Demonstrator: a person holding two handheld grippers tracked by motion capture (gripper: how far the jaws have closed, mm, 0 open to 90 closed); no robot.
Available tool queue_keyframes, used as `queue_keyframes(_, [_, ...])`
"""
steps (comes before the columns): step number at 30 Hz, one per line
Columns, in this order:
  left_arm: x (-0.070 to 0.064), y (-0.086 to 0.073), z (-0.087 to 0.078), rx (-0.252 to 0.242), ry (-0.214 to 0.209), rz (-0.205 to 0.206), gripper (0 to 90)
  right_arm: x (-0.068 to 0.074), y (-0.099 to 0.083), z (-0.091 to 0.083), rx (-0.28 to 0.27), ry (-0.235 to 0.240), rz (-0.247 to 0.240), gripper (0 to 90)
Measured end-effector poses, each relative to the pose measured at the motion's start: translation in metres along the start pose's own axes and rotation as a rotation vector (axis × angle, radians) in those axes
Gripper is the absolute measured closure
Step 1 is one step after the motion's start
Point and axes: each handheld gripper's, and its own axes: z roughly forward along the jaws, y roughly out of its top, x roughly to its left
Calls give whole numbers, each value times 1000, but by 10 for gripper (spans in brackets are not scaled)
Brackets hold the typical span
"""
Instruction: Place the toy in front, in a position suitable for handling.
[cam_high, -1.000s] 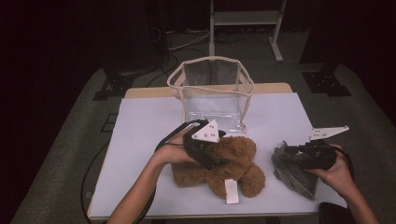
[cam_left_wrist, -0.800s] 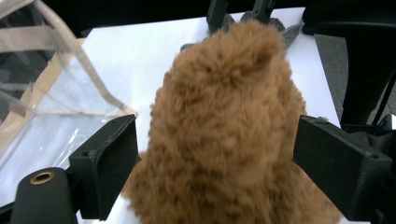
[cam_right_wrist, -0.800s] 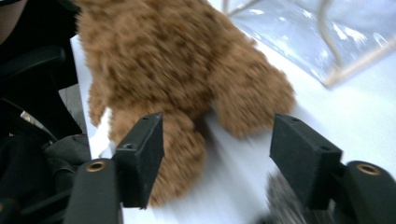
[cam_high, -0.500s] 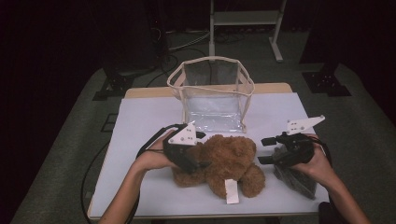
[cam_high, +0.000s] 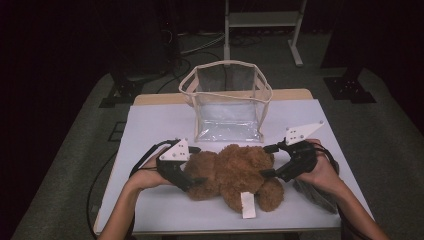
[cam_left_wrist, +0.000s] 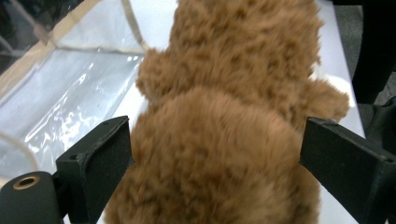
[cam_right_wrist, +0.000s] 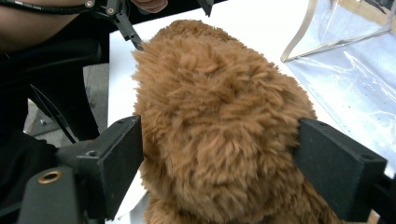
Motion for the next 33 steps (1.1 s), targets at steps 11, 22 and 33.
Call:
queue_keyframes(11, [5, -32, 4, 4, -15, -72, 37, 0, 4, 18, 36, -8, -37, 130])
queue_keyframes(22, [4, -42, 16, 6, -57, -109, 140, -5, -9, 36, 41, 11, -19, 151])
queue_keyframes(33, [2, -18, 13, -24, -44, -71, 388, -7, -8, 19, -7, -11, 63, 455])
